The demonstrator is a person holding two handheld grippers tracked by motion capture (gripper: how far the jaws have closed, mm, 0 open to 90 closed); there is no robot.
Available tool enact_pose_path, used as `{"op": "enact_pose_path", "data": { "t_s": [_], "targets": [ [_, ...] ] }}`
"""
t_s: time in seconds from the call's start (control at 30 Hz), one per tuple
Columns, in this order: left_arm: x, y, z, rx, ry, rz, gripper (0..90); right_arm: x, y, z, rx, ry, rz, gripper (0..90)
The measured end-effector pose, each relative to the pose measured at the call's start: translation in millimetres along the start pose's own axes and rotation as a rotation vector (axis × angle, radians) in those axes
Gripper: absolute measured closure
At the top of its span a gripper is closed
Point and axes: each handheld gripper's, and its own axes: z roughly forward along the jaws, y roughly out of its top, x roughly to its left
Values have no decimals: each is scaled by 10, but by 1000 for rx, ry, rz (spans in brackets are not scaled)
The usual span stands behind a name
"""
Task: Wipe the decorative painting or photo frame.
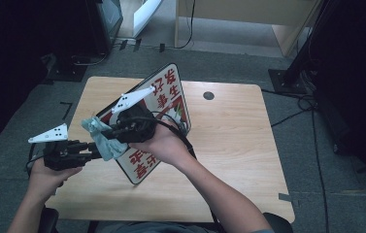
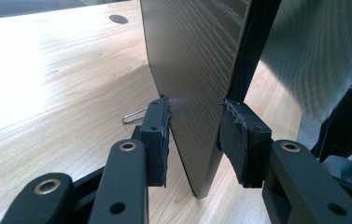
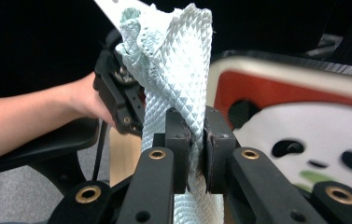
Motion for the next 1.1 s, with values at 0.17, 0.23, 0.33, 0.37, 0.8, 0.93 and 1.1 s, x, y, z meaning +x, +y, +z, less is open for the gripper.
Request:
{"op": "enact_pose_path", "data": {
  "t_s": [0.17, 0.23, 0.33, 0.37, 0.8, 0.93, 1.1],
  "targets": [
    [-24, -5, -45, -4, 3, 7, 607, -63, 109, -106, -21, 2, -14, 831],
    [-45, -7, -54, -2, 5, 18, 604, -78, 160, -147, -29, -1, -22, 831],
    [-79, 5, -62, -11, -6, 21, 595, -108, 257, -206, -53, -6, -35, 832],
    [-90, 13, -59, -12, -12, 20, 593, -121, 293, -223, -59, -6, -42, 831],
    [-161, 70, 79, -18, -4, -19, 683, -381, 609, -192, -81, -7, -13, 832],
    [-181, 83, 136, -9, -2, -16, 696, -464, 595, -128, -70, 3, 4, 832],
    [-174, 95, 179, -7, 9, -30, 725, -493, 567, -116, -64, 13, 16, 832]
  ]
}}
